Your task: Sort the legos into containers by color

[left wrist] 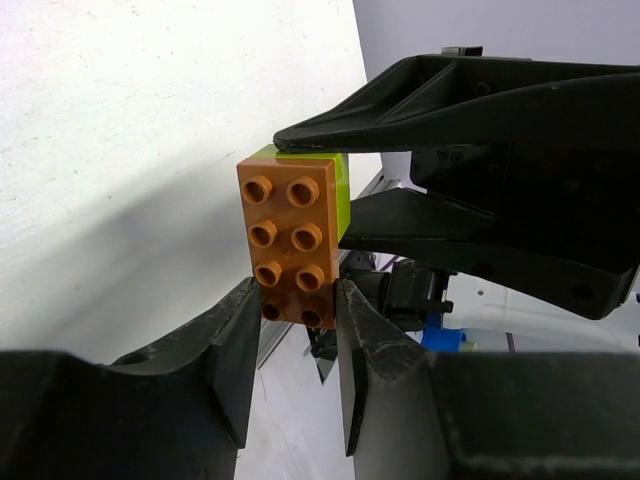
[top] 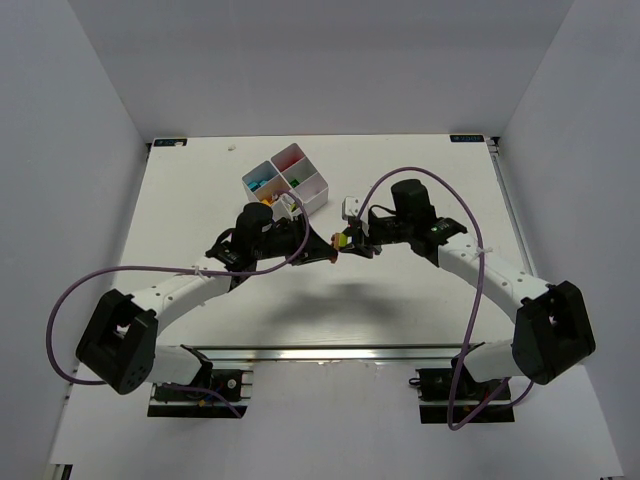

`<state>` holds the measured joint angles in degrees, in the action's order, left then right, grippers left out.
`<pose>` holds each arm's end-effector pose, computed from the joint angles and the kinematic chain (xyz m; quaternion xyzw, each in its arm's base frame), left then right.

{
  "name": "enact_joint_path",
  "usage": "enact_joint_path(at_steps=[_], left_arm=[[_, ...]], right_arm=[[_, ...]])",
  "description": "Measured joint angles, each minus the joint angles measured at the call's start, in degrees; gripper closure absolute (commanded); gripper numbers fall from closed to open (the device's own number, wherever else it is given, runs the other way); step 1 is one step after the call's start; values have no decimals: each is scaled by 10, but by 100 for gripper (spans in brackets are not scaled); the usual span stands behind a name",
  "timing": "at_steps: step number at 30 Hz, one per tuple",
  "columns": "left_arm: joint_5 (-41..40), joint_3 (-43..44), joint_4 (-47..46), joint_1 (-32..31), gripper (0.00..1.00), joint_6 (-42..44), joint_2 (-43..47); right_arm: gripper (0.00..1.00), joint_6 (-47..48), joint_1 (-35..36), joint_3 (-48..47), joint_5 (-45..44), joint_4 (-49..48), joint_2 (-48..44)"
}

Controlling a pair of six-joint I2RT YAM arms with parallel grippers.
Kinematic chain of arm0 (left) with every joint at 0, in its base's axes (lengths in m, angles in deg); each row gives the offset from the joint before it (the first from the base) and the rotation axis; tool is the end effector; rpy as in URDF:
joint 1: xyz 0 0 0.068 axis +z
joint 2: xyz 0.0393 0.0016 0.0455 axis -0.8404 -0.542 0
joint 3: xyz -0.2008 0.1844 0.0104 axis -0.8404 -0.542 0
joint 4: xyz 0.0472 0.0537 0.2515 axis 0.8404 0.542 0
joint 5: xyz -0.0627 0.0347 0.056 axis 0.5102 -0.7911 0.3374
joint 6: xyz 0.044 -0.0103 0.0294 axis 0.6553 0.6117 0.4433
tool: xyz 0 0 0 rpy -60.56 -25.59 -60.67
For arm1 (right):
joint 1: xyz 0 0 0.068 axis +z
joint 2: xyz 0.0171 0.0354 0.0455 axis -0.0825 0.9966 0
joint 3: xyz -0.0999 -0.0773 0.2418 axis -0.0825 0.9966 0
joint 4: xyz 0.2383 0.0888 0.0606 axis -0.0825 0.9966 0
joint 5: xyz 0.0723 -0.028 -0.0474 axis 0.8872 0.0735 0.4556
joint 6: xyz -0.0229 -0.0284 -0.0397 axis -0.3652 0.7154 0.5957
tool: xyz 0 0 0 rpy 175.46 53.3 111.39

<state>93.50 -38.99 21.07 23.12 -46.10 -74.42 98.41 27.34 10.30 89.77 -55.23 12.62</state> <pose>0.2318 -0.1792 0.2447 0.0129 0.8235 -0.5231 0.2191 0.2458 0.1821 0.2819 -0.6183 0.5545 0.2786 0.4823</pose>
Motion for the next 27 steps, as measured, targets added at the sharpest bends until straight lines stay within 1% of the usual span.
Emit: enact_joint_path(at_steps=[2, 5, 8, 13, 17, 20, 23, 24, 25, 27], left_arm=[[0, 0, -1, 0, 54, -1, -1], [3, 0, -2, 0, 46, 1, -2], [7, 0, -2, -1, 43, 2, -3], [9, 0, -2, -2, 43, 2, -4], [10, 0, -3, -2, 46, 2, -4], [14, 0, -3, -2, 50, -1, -4], [16, 0, -7, -2, 61, -5, -4], [16, 0, -7, -2, 66, -7, -4], [16, 0, -7, -2, 77, -8, -4], [16, -1, -9, -2, 81, -10, -4]], right_arm=[[100, -1, 0, 0, 0, 0, 1], [100, -3, 0, 0, 0, -2, 1], [100, -5, 1, 0, 2, -5, 1], [100, -7, 2, 0, 4, -8, 1], [100, -13, 2, 0, 5, -12, 1], [100, -17, 2, 0, 6, -19, 1], [100, -20, 2, 0, 7, -23, 1], [100, -20, 2, 0, 7, -24, 1], [100, -21, 2, 0, 7, -24, 1], [100, -21, 2, 0, 7, -24, 1]])
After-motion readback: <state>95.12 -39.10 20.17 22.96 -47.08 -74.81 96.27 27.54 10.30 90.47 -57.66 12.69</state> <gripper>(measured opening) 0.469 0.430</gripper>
